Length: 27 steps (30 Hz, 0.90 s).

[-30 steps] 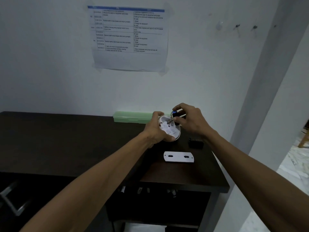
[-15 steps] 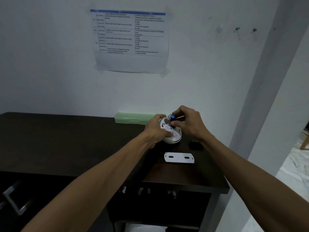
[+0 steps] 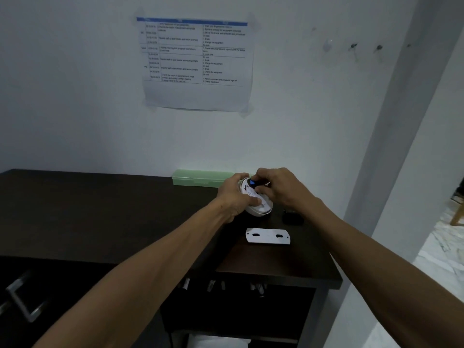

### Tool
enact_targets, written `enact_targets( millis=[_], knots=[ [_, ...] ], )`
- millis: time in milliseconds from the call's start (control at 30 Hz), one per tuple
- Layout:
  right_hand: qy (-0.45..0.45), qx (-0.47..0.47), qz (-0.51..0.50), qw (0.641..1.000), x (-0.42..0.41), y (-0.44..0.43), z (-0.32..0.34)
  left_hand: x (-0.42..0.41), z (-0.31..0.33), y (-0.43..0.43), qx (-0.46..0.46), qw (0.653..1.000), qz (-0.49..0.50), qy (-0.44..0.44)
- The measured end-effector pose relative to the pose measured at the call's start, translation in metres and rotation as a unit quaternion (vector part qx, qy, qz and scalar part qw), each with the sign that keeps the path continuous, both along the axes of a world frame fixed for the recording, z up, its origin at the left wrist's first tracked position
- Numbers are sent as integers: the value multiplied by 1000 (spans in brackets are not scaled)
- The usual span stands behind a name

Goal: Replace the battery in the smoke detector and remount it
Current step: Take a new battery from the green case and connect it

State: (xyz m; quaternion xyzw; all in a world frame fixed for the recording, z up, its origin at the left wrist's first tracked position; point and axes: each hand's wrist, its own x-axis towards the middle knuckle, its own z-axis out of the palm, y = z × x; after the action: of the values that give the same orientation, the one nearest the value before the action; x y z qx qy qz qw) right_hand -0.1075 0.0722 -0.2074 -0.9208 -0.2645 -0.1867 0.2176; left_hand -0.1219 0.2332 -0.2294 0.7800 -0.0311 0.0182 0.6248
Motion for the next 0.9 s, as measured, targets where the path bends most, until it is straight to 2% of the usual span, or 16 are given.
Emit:
enact_targets(
  millis=[100,200,367,533,700,900],
  knots=[
    [-13,-78,2,997,-1,3,6,2,-2,-1,9,1000,5,-6],
    [-14,-112,14,993,-1,3,10,2,-2,0,6,1000,11,-5],
    [-19,-39,-16,999,-1,1,6,2,-2,1,6,1000,8,-1],
    [-26,-106,-7,994,-5,5,6,2,-4,-2,21,1000,15,-15],
    [22,-111,-8,994,-11,0,4,4,-5,2,-11,999,31,-14],
    [-2,-110,-29,993,-25,-5,6,5,-5,3,-19,999,39,-14]
  ],
)
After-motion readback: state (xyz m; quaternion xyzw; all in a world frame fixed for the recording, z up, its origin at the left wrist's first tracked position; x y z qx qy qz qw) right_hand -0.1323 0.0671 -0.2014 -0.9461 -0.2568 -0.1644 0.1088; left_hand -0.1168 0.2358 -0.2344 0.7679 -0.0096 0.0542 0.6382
